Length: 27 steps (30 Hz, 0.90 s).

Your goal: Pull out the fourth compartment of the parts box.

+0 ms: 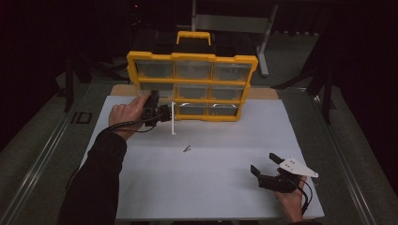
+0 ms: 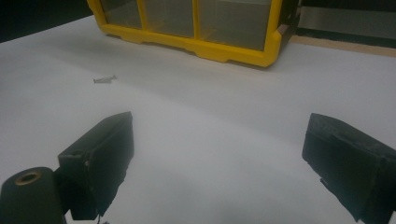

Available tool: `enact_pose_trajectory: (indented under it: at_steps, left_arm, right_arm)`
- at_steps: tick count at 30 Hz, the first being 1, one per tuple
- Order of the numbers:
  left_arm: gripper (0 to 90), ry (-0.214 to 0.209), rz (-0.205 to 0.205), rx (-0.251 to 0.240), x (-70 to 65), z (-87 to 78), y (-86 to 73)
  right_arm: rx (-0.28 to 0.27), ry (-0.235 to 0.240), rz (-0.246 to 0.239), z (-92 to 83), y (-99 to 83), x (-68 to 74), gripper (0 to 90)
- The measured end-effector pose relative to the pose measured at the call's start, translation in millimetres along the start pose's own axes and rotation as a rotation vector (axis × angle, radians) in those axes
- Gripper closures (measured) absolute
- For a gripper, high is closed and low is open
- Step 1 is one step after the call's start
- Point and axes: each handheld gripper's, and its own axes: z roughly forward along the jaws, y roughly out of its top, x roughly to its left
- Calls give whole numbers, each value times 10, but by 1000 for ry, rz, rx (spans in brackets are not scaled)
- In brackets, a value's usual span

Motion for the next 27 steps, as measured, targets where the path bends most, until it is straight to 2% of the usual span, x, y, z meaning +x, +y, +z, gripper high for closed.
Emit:
enact_pose_trajectory:
  at_steps: [9,27]
  left_arm:
    - [777,7,-11,-5,-44,-105,-9]
    - [777,12,14,-8,-85,-269,-23]
  right_arm:
    - [4,1,0,3,1,8,89]
    - [6,5,-3,7,0,12,89]
